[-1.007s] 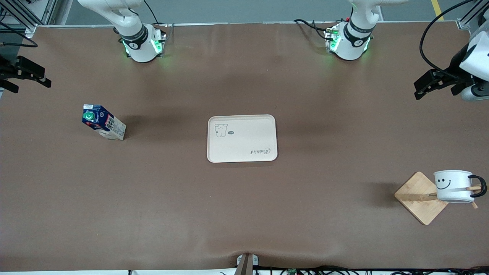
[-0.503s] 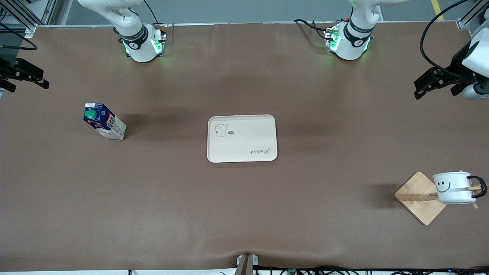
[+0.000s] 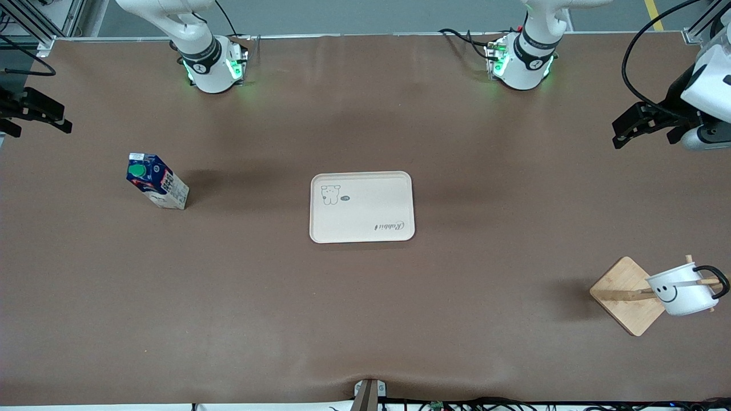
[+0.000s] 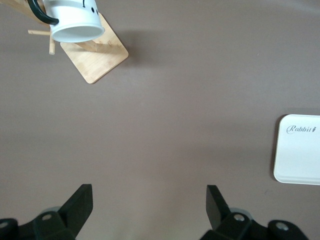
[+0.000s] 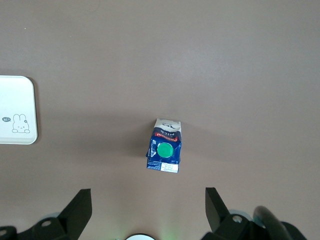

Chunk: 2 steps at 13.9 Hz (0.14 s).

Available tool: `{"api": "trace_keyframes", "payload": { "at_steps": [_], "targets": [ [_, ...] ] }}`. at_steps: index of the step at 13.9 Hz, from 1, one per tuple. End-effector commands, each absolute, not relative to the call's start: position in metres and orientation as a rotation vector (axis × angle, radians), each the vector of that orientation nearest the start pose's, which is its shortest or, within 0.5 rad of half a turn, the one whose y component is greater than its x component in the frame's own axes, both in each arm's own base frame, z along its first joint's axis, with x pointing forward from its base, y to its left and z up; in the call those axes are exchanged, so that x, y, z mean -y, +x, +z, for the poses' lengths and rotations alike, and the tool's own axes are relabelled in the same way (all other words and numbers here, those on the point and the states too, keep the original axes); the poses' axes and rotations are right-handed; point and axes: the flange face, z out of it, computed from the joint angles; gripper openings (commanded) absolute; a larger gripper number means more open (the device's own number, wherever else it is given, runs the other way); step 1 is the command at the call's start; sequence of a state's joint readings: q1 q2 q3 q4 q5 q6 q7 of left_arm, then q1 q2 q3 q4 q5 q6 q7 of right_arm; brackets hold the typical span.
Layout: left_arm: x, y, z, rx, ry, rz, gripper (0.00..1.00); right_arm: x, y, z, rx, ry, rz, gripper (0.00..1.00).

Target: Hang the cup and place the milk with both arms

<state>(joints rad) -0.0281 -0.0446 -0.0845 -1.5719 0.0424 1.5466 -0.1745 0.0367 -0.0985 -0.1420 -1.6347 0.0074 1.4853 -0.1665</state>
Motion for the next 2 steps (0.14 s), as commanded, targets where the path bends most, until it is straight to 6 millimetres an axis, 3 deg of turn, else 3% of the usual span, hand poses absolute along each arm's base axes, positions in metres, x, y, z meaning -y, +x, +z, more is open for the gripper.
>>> {"api": "trace_keyframes", "payload": {
  "at_steps": [1,2],
  "targets": [
    [0.0579,0.5349,0.6489,0.074,-3.111,-0.006,1.00,0.0641,0.5069,0.6476,0.063,-3.132,0.068,1.00],
    [0.0586,0.5340,0.6494,0.074,-3.110,-0.004,1.00,0.0658,0.5059,0.6568,0.058,-3.134,0.047,1.00]
  ]
}}
